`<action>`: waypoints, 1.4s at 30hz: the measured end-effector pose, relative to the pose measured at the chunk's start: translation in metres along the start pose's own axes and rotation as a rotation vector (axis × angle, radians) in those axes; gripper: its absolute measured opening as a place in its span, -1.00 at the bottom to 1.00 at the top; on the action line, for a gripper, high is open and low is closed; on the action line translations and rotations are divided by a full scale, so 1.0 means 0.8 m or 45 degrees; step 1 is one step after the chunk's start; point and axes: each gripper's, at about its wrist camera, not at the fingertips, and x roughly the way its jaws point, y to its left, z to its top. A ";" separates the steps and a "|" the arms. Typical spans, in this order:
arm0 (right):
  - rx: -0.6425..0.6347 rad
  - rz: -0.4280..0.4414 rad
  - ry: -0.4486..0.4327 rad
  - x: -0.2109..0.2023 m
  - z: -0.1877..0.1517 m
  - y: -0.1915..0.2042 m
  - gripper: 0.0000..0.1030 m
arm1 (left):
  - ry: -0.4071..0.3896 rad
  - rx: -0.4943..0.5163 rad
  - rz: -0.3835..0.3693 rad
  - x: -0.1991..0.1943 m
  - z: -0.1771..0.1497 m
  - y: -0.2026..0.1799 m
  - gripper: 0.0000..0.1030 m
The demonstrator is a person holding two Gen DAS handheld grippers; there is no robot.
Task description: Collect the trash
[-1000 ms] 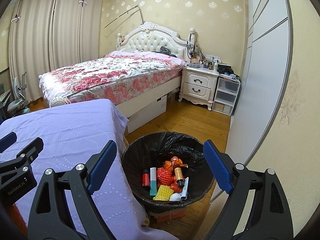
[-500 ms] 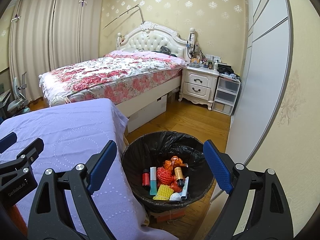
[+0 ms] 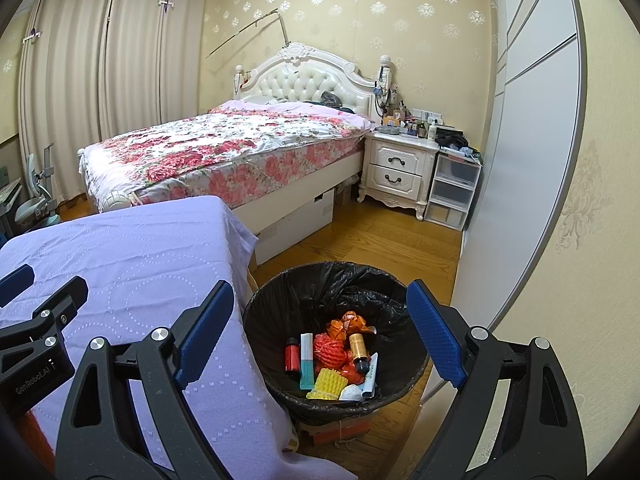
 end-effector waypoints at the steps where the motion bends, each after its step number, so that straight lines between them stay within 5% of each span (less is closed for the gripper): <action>1: -0.001 0.000 0.000 0.001 0.000 0.000 0.67 | 0.000 0.001 -0.001 0.000 0.000 0.000 0.62; 42: -0.032 0.043 0.015 0.004 -0.006 0.018 0.67 | -0.018 -0.008 0.043 0.003 -0.001 0.019 0.62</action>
